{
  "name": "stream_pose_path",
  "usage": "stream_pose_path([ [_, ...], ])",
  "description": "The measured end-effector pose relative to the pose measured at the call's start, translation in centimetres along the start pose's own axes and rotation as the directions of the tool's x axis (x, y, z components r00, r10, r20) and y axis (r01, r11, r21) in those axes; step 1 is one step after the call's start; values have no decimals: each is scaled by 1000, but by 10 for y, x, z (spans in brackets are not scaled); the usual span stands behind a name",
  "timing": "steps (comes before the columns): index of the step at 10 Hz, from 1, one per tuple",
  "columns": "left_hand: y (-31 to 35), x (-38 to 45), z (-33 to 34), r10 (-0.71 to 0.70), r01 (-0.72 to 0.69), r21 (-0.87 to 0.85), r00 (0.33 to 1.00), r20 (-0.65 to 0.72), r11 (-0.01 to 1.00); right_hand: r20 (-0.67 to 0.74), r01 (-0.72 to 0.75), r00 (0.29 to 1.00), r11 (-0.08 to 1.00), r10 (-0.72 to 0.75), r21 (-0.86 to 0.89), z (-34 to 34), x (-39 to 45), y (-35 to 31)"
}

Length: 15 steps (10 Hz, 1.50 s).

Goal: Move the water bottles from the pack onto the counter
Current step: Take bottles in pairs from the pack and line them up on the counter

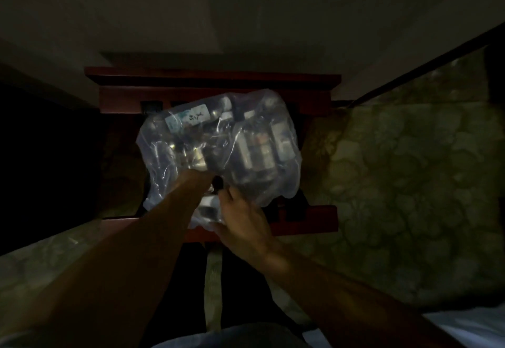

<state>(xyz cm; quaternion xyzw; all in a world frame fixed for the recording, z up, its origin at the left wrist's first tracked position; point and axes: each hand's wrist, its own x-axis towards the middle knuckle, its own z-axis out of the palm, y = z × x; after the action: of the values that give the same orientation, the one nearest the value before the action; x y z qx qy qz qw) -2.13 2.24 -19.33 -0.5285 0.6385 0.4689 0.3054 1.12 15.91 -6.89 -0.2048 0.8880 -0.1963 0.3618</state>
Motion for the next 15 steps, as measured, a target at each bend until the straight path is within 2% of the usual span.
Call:
stream_pose_path([
  [1,-9,3,6,-18,18,29,1000,-15,999,-31,-32,999,998,31,-53,-5,-12,8],
  [2,-19,6,6,28,-28,51,1000,-3,998,-65,-130,990,989,126,-72,-17,-15,24],
  [3,-18,-9,-6,1,-3,21,996,90,1000,-28,-245,969,970,245,2,-29,-12,34],
  [4,-18,-33,-10,92,-78,-96,984,151,992,19,-321,947,946,320,55,-35,-7,35],
  [5,-4,-73,-25,128,-116,-99,983,130,988,41,-397,918,909,395,125,-39,-7,32],
  [6,5,-91,-36,150,-114,-159,961,234,981,119,-529,848,807,517,262,-46,-5,28],
  [7,8,-112,-44,152,-123,-158,970,189,980,239,-615,788,707,568,349,-57,-5,22],
  [8,4,-139,-49,258,-240,-153,959,115,959,332,-666,744,605,580,437,-75,-6,15],
  [9,3,-164,-53,275,-242,-218,952,136,945,327,-656,755,634,569,410,-97,-7,6],
  [10,11,-187,-58,127,-59,-294,968,217,954,269,-609,793,735,547,299,-118,-11,-6],
  [12,18,-228,-89,171,-111,-183,921,350,977,236,-563,816,819,527,116,-161,-26,-37],
  [13,20,-250,-114,157,-51,-215,844,513,975,240,-575,806,813,542,94,-179,-36,-50],
  [14,18,-266,-138,254,-94,-283,753,607,955,214,-587,805,795,554,153,-199,-54,-69],
  [15,15,-279,-163,348,-119,-398,739,576,910,182,-587,810,773,558,243,-219,-72,-96],
])
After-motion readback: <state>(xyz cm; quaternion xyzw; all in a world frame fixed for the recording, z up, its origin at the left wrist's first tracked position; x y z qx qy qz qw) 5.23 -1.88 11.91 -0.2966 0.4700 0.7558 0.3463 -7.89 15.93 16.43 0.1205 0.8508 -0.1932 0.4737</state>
